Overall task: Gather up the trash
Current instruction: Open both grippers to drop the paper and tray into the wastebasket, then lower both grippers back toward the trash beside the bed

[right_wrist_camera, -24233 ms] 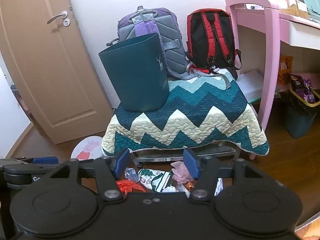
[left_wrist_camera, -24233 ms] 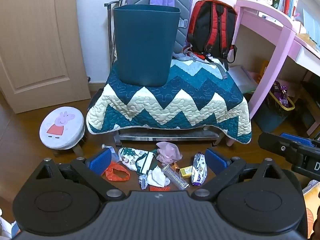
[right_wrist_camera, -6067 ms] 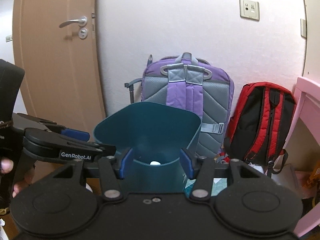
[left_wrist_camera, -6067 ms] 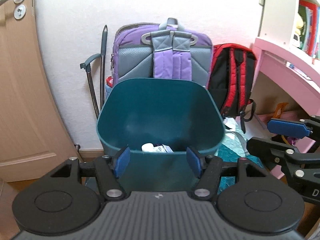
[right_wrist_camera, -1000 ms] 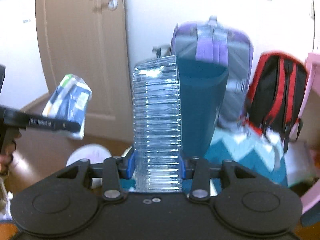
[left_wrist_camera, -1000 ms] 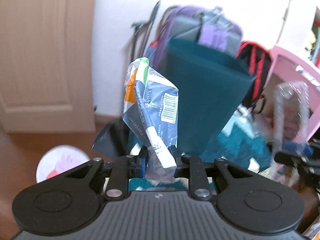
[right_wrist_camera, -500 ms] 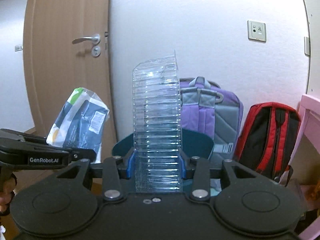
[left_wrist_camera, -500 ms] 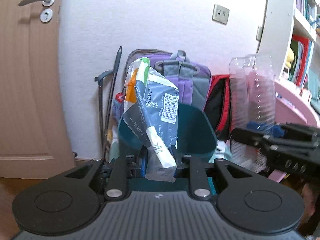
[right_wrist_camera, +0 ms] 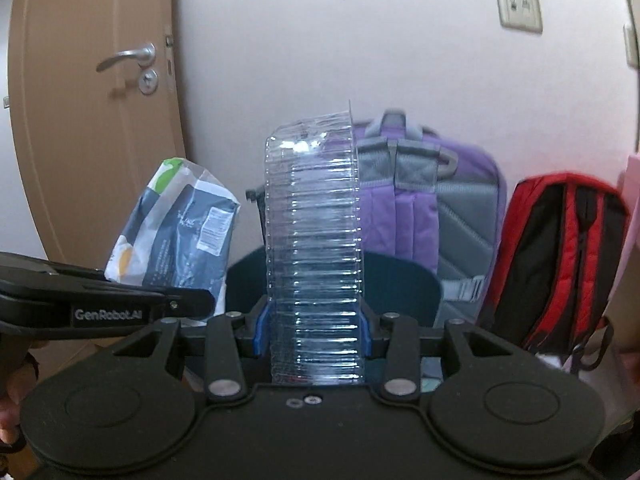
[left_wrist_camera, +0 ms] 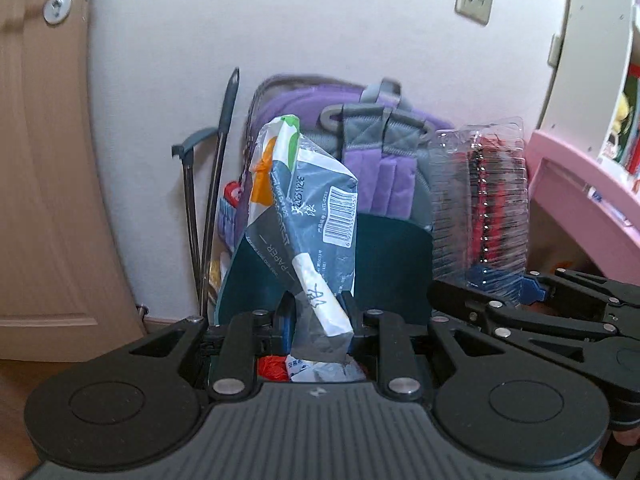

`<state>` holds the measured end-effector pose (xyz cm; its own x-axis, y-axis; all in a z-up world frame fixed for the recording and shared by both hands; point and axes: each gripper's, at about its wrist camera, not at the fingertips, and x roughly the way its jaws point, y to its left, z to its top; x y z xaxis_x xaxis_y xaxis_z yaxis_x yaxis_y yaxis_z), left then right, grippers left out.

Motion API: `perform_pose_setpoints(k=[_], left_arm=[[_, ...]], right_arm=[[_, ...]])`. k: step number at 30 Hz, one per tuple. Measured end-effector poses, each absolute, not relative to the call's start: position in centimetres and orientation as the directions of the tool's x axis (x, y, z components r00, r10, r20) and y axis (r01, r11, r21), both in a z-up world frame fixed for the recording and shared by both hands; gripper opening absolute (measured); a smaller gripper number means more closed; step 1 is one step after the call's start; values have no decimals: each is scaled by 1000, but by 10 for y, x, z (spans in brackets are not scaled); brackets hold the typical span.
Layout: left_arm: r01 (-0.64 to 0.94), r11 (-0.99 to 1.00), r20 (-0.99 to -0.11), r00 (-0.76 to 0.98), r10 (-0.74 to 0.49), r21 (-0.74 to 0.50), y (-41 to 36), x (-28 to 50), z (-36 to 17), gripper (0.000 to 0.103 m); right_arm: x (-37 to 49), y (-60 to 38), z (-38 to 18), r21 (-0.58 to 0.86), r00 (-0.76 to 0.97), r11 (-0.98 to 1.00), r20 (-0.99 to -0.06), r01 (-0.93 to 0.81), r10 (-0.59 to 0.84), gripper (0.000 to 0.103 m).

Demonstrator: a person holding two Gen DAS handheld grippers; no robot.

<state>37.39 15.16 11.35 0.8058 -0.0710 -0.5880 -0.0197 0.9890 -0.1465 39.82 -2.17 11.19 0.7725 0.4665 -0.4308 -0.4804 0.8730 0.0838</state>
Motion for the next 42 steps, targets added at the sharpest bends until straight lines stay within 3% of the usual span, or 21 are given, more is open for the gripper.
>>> perform_pose_setpoints(k=[13, 24, 27, 30, 32, 42], left_arm=[[-11, 992, -697, 713, -80, -125, 150, 428, 64, 22], [-2, 999, -711, 702, -26, -40, 133, 436, 50, 28], [-3, 999, -710, 704, -30, -44, 131, 436, 51, 32], [-1, 999, -701, 713, -31, -46, 129, 431, 56, 46], [-18, 999, -691, 723, -16, -42, 128, 425, 62, 65], [16, 998, -660, 750, -48, -56, 113, 380, 95, 67]], right_arm=[[437, -4, 75, 72, 728, 869, -515, -489, 452, 41], [442, -15, 61, 70, 733, 889, -539, -452, 415, 42], [439, -19, 64, 62, 742, 890, -527, -453, 414, 43], [433, -25, 69, 62, 751, 893, -516, -446, 411, 43], [428, -31, 74, 68, 756, 895, -509, -441, 411, 43], [388, -57, 105, 101, 760, 884, -471, -457, 447, 47]])
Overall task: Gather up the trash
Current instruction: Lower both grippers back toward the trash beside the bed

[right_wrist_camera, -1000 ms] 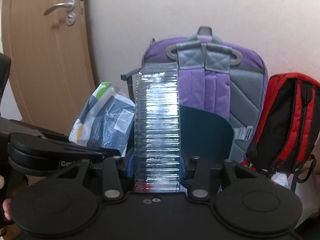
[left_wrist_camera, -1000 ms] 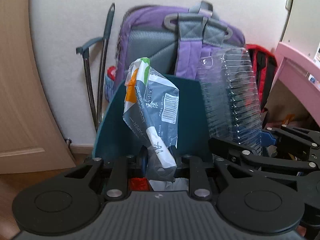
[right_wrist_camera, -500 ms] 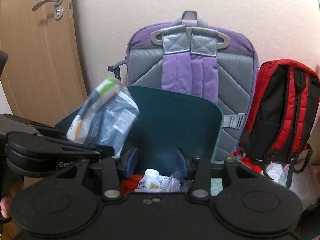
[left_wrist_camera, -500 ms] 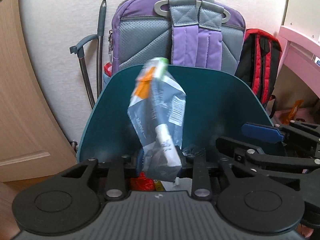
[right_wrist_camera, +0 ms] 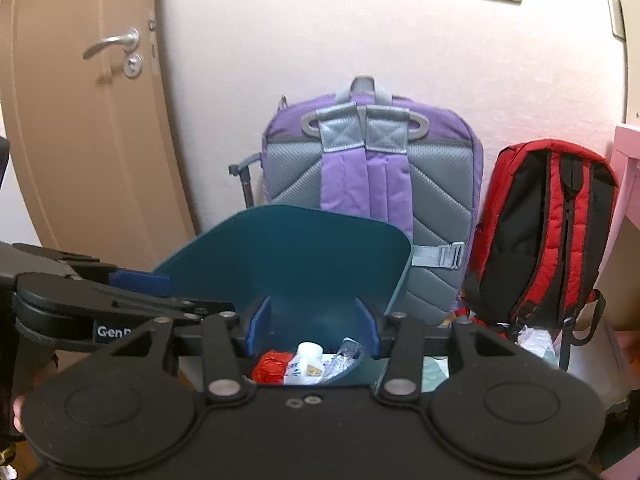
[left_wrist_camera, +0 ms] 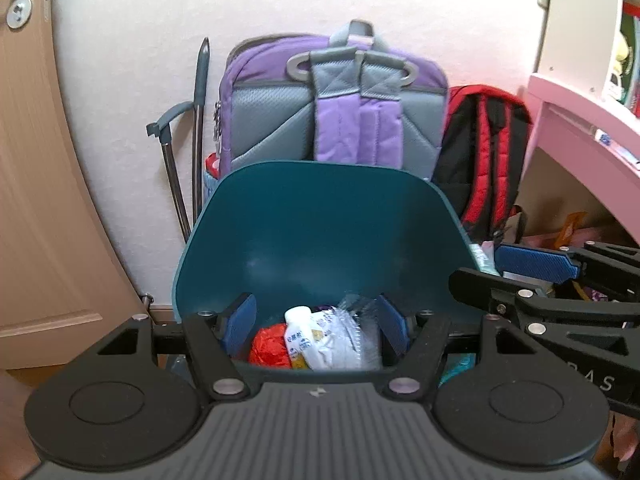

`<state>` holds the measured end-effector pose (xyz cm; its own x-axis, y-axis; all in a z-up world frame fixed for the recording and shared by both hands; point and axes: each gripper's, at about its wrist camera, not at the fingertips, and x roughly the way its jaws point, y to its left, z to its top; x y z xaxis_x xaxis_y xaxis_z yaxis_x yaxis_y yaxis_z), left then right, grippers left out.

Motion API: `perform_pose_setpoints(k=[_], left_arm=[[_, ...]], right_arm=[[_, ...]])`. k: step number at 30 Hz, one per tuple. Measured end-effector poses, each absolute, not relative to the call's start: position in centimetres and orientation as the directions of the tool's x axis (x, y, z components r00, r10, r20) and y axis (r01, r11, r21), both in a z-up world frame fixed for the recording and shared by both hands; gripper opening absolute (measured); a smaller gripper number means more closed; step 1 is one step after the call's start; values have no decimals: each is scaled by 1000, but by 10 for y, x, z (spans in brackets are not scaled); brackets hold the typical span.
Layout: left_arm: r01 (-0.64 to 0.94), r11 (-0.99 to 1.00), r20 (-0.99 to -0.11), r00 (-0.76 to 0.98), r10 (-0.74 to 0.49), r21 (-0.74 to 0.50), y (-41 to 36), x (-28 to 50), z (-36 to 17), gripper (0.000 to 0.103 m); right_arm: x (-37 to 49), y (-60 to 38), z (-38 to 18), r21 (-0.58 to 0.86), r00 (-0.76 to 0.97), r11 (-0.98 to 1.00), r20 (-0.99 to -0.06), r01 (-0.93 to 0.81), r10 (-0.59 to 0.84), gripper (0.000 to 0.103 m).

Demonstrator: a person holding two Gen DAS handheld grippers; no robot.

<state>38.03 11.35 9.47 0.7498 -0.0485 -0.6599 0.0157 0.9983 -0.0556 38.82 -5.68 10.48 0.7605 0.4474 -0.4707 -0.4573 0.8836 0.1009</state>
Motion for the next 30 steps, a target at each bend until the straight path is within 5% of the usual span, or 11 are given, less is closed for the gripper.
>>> perform_pose_setpoints(k=[19, 30], left_arm=[[62, 992, -583, 805, -113, -107, 90, 258, 153, 82], [59, 973, -590, 786, -183, -223, 90, 205, 115, 102]], right_arm=[[275, -97, 153, 130, 749, 843, -402, -522, 526, 52], [233, -120, 120, 176, 706, 816, -424, -550, 567, 53]])
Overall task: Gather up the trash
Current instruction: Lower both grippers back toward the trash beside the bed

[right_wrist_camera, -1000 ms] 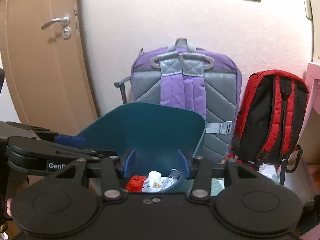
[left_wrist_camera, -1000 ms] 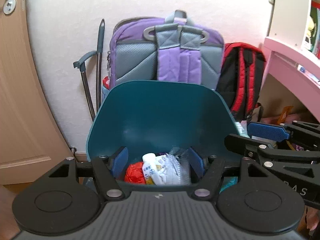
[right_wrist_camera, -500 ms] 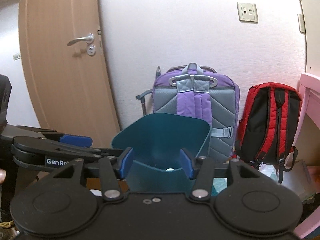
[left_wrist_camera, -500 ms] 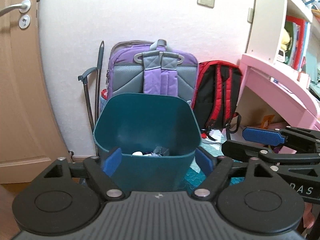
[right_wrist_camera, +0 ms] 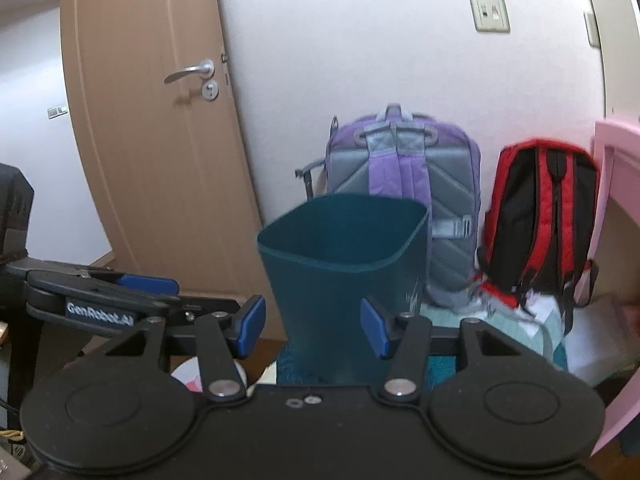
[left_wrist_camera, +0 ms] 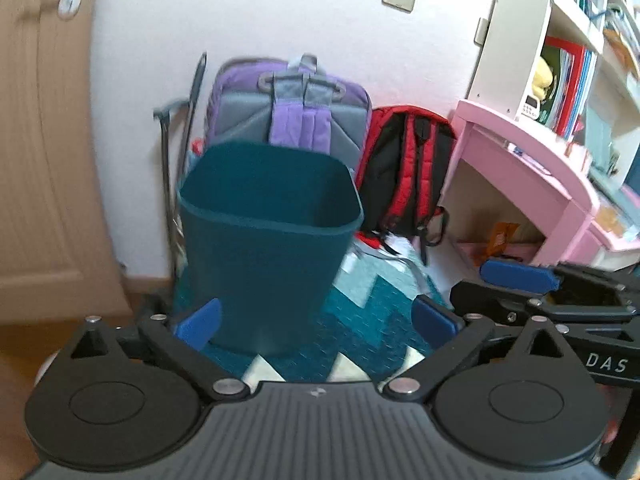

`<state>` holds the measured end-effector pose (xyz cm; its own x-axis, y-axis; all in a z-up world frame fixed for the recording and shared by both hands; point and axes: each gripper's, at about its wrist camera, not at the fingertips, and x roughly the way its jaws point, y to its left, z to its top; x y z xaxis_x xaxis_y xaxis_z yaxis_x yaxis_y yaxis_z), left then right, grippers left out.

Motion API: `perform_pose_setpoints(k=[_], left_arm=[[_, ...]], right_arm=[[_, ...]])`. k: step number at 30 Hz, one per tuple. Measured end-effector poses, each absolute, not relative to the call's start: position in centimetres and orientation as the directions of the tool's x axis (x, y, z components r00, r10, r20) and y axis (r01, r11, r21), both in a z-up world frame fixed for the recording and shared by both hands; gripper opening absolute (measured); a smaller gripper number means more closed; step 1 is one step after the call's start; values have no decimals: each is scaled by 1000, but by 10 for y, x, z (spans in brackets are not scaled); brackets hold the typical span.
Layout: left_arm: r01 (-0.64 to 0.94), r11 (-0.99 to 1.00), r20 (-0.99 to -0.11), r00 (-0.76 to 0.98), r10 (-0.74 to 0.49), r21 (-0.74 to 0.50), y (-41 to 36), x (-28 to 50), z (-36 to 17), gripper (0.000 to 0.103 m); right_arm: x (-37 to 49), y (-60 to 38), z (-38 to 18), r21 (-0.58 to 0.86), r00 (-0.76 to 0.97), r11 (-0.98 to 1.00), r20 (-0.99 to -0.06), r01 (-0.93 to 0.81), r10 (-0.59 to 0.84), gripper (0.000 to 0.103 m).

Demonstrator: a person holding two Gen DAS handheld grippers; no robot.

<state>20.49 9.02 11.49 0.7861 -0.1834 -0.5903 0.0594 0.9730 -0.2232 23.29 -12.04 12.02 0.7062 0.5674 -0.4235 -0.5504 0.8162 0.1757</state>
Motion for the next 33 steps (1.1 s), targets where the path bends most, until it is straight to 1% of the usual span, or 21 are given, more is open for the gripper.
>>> perform_pose_setpoints(k=[2, 5, 9, 12, 18, 22, 27, 33], left_arm=[[51, 964, -594, 779, -201, -259, 93, 199, 96, 102], [40, 963, -617, 761, -202, -266, 94, 196, 64, 102], [16, 975, -674, 720, -165, -221, 94, 200, 13, 103], [-14, 976, -720, 678, -150, -216, 98, 207, -26, 102], [-35, 984, -830, 543, -130, -177, 101, 229, -115, 102], [-25, 988, -883, 453, -124, -151, 103, 245, -169, 102], [-2, 996, -920, 383, -84, -92, 109, 265, -228, 102], [-7, 996, -948, 308, -85, -92, 124, 292, -302, 102]], right_arm=[[231, -125, 103, 194, 689, 813, -447, -548, 571, 53], [230, -129, 72, 197, 670, 820, -491, -537, 557, 53], [238, -129, 22, 202, 629, 828, -564, -523, 535, 53], [245, -127, -20, 217, 596, 834, -610, -508, 522, 53], [264, -121, -109, 259, 502, 865, -728, -430, 467, 53], [279, -117, -170, 270, 424, 884, -798, -383, 427, 53], [300, -109, -233, 271, 362, 899, -845, -345, 394, 53], [329, -95, -299, 237, 313, 914, -886, -329, 342, 53]])
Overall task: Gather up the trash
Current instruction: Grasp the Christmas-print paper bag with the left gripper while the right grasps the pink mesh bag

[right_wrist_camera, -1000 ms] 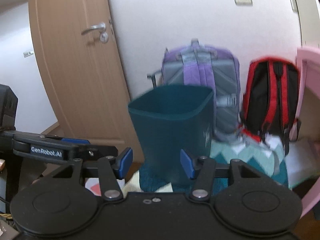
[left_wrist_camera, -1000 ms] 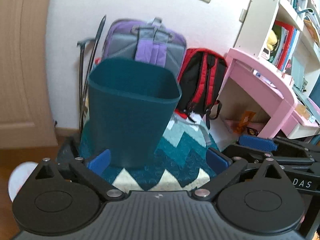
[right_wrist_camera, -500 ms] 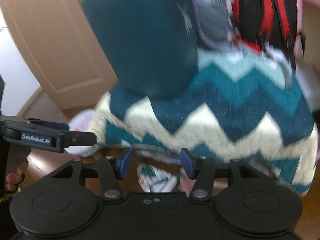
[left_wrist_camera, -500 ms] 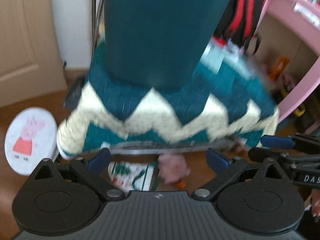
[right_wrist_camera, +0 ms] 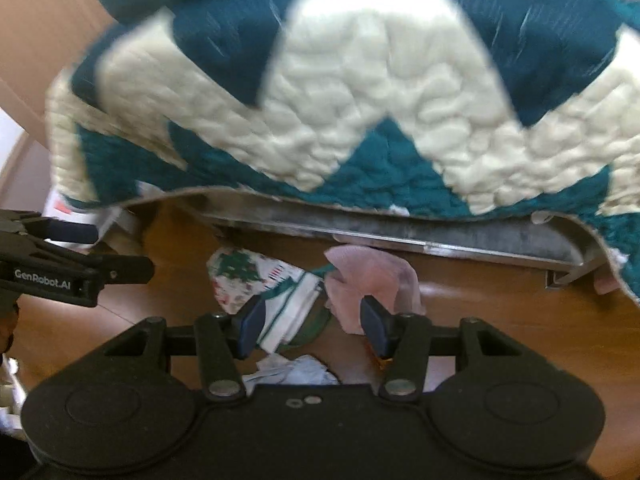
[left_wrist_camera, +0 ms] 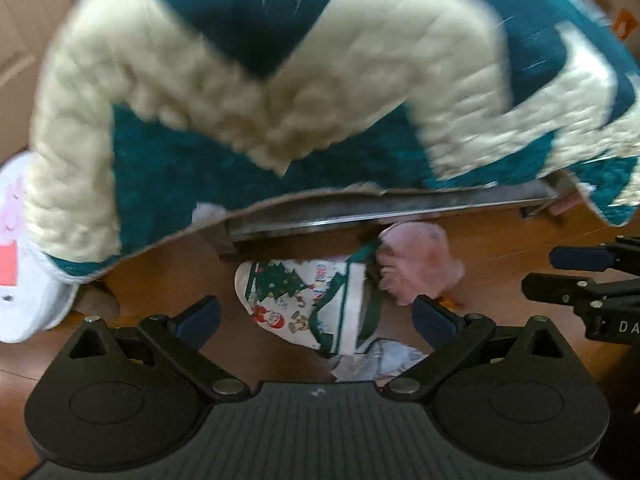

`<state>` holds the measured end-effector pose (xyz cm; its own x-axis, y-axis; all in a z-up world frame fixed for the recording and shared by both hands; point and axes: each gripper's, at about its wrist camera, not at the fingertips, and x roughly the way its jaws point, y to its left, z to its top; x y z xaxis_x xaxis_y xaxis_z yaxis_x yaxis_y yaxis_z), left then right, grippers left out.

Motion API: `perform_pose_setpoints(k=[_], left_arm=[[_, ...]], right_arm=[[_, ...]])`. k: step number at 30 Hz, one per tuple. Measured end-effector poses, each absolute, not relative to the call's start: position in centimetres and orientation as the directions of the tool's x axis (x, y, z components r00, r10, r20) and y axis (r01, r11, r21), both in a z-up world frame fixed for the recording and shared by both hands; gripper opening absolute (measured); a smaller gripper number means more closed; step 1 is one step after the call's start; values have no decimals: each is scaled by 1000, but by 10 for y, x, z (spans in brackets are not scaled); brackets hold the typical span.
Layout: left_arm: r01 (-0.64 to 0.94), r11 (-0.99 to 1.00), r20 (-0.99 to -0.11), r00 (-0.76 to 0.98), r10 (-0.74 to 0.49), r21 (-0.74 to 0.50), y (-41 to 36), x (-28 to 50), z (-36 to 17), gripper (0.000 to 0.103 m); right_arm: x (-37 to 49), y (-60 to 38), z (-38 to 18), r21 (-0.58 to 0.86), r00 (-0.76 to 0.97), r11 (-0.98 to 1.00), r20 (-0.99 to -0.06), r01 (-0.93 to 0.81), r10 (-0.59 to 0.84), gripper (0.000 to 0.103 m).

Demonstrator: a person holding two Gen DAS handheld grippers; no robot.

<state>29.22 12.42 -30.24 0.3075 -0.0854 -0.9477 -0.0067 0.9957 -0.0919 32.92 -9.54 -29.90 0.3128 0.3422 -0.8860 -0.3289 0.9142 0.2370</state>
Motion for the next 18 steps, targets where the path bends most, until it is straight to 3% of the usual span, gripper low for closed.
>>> perform_pose_setpoints(k=[10, 18], left_arm=[[-118, 988, -984, 161, -75, -95, 151, 314, -437, 102], [-188, 979, -994, 87, -63, -79, 162, 325, -512, 102]], right_arm=[[372, -73, -409, 192, 241, 922, -929, -338, 282, 53], [383, -55, -470, 117, 204, 913, -956, -390, 209, 53]])
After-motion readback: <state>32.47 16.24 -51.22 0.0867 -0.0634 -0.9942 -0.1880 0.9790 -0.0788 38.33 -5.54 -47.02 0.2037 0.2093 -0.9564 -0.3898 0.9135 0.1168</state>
